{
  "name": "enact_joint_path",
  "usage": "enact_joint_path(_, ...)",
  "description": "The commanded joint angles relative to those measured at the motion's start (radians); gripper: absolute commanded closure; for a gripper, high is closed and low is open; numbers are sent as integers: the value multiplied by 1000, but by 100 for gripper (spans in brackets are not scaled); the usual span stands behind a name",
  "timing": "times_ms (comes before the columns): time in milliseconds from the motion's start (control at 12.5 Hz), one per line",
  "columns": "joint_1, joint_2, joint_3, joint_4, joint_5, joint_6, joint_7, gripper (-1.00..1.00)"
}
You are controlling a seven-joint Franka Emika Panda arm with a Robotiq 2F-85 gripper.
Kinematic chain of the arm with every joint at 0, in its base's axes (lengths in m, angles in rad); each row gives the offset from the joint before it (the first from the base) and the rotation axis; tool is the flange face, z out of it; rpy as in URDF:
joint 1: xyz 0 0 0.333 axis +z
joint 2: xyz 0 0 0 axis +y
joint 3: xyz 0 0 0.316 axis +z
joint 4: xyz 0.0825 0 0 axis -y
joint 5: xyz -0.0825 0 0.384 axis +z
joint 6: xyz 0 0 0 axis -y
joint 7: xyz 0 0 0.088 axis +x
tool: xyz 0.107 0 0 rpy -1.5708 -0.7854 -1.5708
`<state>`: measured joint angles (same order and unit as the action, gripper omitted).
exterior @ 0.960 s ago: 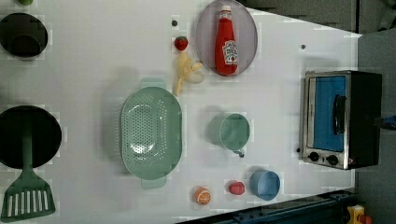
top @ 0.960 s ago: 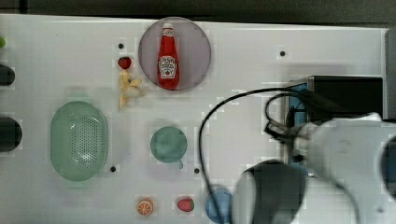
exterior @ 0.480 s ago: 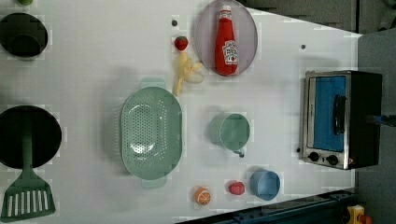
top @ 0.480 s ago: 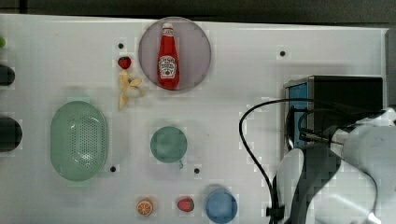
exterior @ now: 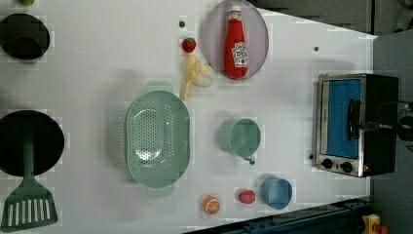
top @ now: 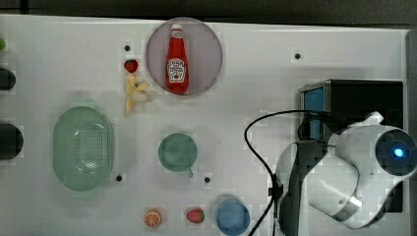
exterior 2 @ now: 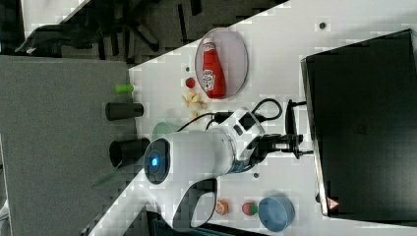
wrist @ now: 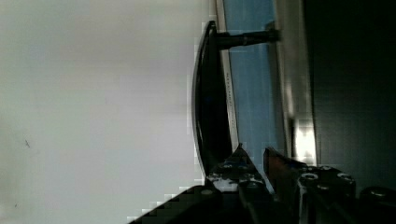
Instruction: Flap open oven.
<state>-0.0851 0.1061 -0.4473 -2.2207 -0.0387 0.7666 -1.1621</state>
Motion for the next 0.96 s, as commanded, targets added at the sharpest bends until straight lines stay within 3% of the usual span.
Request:
enact_joint_path(80,-5,-6,6,-22,5,87,-47,65)
enact_joint_path(480,11,42,19,-31,-7,135,-41,65)
enact_joint_path(960,87,41,32,-55,-281,134,232,65)
